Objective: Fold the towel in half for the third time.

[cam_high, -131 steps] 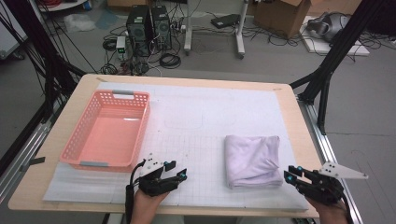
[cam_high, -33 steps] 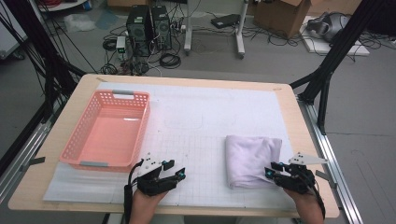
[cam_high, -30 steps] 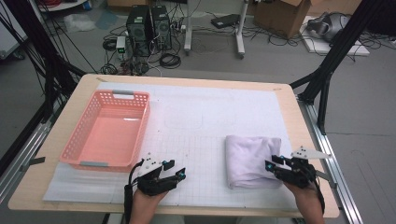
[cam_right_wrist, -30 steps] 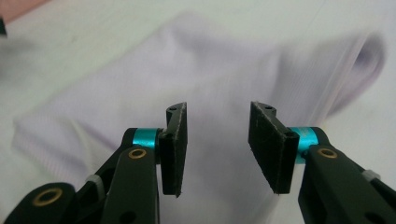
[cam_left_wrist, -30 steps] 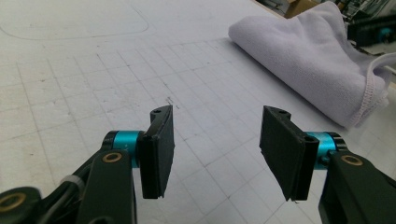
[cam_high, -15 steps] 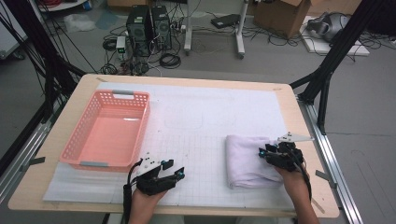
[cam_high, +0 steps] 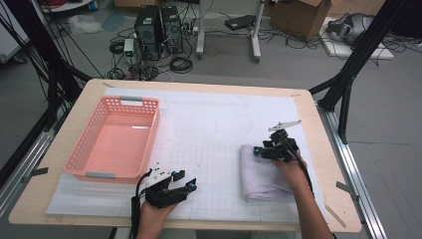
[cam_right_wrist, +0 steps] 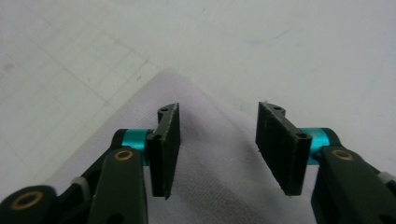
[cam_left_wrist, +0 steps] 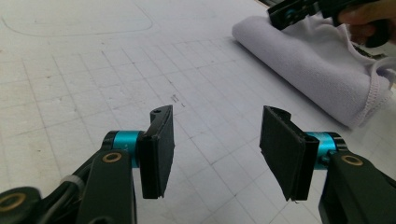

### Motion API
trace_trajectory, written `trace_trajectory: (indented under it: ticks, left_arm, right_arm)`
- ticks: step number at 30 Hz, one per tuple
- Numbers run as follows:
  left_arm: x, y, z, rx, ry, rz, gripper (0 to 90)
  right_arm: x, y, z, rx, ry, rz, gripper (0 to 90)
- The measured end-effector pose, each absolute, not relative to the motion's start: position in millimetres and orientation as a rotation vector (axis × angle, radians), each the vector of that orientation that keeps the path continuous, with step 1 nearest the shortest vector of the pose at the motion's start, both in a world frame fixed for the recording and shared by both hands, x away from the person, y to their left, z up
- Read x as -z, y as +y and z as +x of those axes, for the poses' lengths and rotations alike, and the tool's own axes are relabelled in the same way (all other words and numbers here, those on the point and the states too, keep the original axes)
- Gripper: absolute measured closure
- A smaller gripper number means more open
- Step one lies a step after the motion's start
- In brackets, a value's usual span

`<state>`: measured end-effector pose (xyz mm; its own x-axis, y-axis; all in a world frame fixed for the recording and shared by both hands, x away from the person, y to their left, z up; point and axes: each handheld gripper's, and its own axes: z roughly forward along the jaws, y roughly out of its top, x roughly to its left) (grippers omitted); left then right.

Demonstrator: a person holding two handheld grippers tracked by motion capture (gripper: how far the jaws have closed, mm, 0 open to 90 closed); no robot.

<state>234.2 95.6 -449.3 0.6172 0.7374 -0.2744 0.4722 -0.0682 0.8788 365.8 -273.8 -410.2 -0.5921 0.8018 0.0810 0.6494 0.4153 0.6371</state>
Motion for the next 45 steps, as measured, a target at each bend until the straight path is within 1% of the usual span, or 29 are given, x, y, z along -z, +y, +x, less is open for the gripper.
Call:
trace_trajectory:
  ticks: [1,3,4,6,8,9,10,11,12,14,17,19,21,26,30,34,35,39,45]
  left_arm:
    - [449.3,95.9,234.2,-0.293,0.998,1.712,45.1]
    - [449.3,96.8,234.3,-0.294,1.001,1.71,45.1]
    - [449.4,97.2,234.5,-0.291,1.002,1.71,45.1]
    - [449.4,97.2,234.6,-0.291,1.003,1.71,45.1]
    - [449.4,96.5,234.2,-0.294,1.0,1.712,45.1]
    - [449.3,96.0,233.9,-0.291,0.999,1.712,45.1]
    - [449.0,95.7,233.4,-0.291,0.997,1.713,45.1]
    - [448.8,95.3,233.0,-0.291,0.995,1.71,45.1]
    - [448.5,95.2,232.8,-0.291,0.994,1.711,45.1]
    - [448.6,95.1,232.8,-0.291,0.993,1.711,45.1]
    - [448.5,95.9,233.1,-0.291,0.994,1.712,45.1]
    - [448.0,96.1,232.9,-0.294,0.993,1.708,45.1]
    - [447.6,96.7,232.8,-0.296,0.995,1.705,45.1]
    - [446.9,96.0,231.5,-0.299,0.993,1.705,45.1]
    - [447.0,95.0,231.0,-0.3,0.992,1.709,45.1]
    - [446.3,94.7,230.3,-0.303,0.988,1.709,45.1]
    - [446.4,94.7,230.4,-0.303,0.989,1.709,45.1]
    - [446.3,94.7,230.5,-0.304,0.988,1.71,45.1]
    - [446.1,95.1,230.4,-0.305,0.99,1.708,45.1]
  right_arm:
    - [414.0,-269.7,368.2,-0.914,2.471,1.261,60.2]
    - [416.0,-264.4,369.7,-0.915,2.504,1.234,77.3]
    - [413.6,-262.2,368.5,-0.932,2.493,1.195,80.4]
    - [407.5,-256.7,365.4,-1.031,2.474,1.104,81.9]
    - [403.5,-248.9,362.5,-1.118,2.45,1.017,81.4]
    - [404.4,-245.7,362.7,-1.117,2.442,1.012,77.6]
    - [407.2,-243.5,364.0,-1.082,2.437,1.039,69.5]
    - [410.0,-243.3,365.2,-1.036,2.418,1.07,58.5]
    - [411.0,-246.2,365.3,-1.041,2.389,1.111,54.6]
    - [405.5,-258.4,359.7,-1.135,2.319,1.164,52.0]
    - [393.8,-280.4,340.4,-1.217,2.23,1.17,52.8]
    - [393.5,-292.9,325.0,-1.197,2.238,1.151,54.9]
    - [400.9,-305.0,307.3,-1.161,2.256,1.148,58.0]
    - [420.1,-324.3,271.4,-1.134,2.263,1.154,59.4]
    - [431.8,-339.1,248.5,-1.074,2.271,1.144,66.0]
    - [437.4,-356.1,234.6,-1.039,2.205,1.142,64.6]
    - [436.8,-357.9,232.5,-1.045,2.182,1.163,63.1]
    - [423.6,-356.7,223.9,-1.184,2.119,1.185,63.1]
    - [416.0,-321.5,226.9,-1.267,2.182,1.106,61.9]
